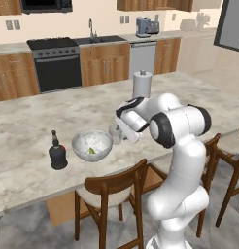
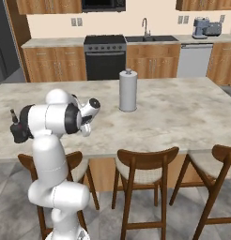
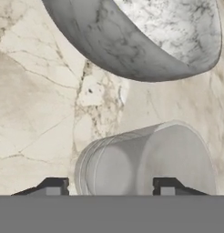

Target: There is a bowl on the dining counter. Grab a lemon wedge from the fridge and place it in the bowl. Then get the liquor bottle and glass cup from the cabinet and place them next to the bowl.

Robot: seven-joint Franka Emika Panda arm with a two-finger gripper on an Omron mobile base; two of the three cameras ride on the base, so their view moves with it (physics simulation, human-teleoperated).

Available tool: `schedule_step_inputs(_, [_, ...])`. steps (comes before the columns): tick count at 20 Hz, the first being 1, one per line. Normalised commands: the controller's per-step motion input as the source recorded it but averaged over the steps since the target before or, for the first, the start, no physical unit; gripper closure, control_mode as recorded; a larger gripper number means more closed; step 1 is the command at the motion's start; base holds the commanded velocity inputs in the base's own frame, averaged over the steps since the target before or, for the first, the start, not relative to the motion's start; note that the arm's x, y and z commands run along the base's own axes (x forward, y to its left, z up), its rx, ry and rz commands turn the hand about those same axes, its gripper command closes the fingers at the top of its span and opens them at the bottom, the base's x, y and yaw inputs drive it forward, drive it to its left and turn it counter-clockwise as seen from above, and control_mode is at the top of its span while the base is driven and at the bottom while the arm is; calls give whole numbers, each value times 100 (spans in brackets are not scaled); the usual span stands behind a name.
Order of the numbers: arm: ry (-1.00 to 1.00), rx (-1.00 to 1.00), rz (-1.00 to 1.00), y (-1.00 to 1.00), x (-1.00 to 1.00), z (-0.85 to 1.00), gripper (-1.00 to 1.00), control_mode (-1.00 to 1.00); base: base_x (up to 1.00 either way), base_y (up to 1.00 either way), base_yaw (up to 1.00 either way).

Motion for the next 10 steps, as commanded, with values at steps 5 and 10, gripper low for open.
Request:
schedule_step_inputs(5, [-2, 0, 1, 2, -25, 24, -100, -100, 0, 0, 0])
schedule_step_inputs(10, [-11, 0, 0, 0, -27, 72, -100, -100, 0, 0, 0])
